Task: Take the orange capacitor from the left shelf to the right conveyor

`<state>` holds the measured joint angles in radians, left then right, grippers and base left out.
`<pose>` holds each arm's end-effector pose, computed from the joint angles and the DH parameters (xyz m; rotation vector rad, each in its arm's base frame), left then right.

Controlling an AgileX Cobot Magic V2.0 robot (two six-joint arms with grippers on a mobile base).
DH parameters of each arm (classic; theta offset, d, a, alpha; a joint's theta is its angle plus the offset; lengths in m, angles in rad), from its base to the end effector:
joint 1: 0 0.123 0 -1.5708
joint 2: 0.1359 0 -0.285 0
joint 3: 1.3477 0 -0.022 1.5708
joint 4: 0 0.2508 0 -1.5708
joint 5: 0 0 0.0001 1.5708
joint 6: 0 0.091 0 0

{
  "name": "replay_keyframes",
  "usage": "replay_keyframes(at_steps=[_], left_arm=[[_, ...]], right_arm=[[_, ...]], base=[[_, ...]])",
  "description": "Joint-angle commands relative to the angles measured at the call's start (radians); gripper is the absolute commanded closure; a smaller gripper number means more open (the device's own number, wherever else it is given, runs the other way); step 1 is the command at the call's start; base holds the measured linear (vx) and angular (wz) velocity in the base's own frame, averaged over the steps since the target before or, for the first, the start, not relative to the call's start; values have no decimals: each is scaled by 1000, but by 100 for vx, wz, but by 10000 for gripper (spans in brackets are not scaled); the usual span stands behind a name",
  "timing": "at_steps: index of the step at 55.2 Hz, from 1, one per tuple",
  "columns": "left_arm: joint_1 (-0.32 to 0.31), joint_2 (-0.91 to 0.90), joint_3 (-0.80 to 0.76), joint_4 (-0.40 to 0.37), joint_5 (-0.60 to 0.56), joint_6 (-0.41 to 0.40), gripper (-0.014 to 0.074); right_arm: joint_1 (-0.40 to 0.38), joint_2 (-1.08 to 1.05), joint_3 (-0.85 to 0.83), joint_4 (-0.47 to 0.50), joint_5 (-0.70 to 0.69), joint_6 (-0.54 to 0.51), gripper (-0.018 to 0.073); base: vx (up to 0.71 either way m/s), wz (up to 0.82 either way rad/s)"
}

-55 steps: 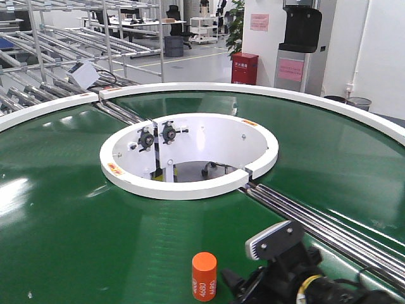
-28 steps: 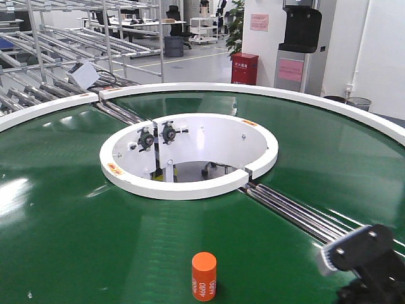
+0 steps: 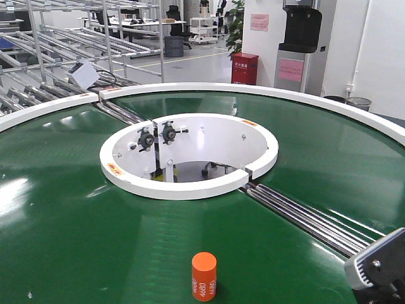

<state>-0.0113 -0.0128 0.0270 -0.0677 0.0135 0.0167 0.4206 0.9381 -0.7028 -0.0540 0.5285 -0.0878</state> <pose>0.0565 -0.0007 0.2035 -0.0293 1.5112 -0.0507 0.1711 0.0738 0.3013 -0.6021 2.1673 0.1236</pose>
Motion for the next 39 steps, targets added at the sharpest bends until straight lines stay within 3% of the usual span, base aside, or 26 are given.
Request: replay_keyframes(at_steps=[1, 29, 39], left_arm=[[-5, -11, 32, -7, -82, -6, 602], [-5, -11, 32, -7, -82, -6, 602], [-5, -11, 32, -7, -82, -6, 602]], right_arm=[[-5, -14, -27, -8, -78, -26, 69], [-5, -14, -27, -6, -77, -36, 564], [-5, -14, -27, -5, -73, -36, 572]], base=[[0, 0], [0, 0], [0, 0]])
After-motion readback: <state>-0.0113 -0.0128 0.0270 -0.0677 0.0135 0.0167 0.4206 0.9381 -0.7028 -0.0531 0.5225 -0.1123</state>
